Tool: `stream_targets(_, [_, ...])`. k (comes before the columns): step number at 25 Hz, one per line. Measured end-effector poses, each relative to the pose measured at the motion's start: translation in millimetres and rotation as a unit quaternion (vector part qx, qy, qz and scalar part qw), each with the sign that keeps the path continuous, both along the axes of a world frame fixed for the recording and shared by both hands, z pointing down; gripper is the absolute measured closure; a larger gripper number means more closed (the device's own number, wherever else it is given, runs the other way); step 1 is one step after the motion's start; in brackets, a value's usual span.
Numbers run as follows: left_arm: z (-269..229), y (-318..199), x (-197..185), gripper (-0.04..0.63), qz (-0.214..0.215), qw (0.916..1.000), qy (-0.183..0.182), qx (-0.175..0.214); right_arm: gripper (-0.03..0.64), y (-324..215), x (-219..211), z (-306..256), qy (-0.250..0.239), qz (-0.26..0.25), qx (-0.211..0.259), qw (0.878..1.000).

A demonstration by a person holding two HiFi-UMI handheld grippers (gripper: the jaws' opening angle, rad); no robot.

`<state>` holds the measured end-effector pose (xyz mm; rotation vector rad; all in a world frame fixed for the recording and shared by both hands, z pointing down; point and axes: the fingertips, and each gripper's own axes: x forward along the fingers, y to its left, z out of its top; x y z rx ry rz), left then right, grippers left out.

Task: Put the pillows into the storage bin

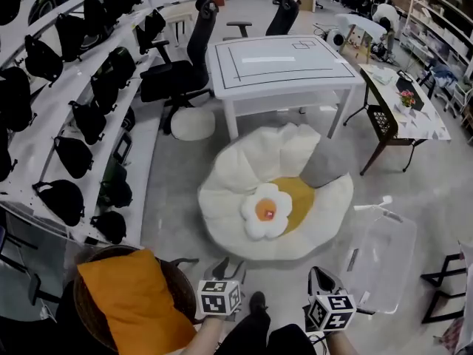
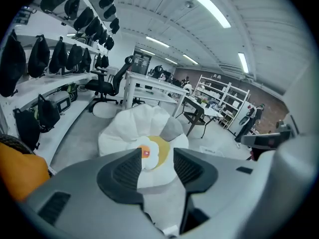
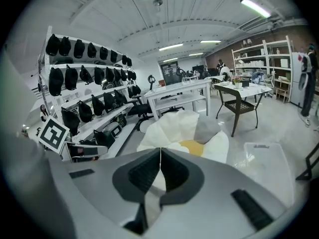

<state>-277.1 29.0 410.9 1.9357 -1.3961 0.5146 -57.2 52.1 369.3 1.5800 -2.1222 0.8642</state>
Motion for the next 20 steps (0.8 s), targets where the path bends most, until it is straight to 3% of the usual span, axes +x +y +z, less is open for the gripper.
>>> stream_targets(13, [65, -60, -16, 0.405, -0.023, 0.9991, 0.006, -0.036, 0.615, -61, -25, 68, -0.014, -0.015, -0.048, 0.999])
stream_targets(20, [123, -89, -10, 0.403, -0.033, 0.9978, 0.007, -0.057, 0.615, -97, -30, 125, -0.015, -0.037, -0.071, 0.997])
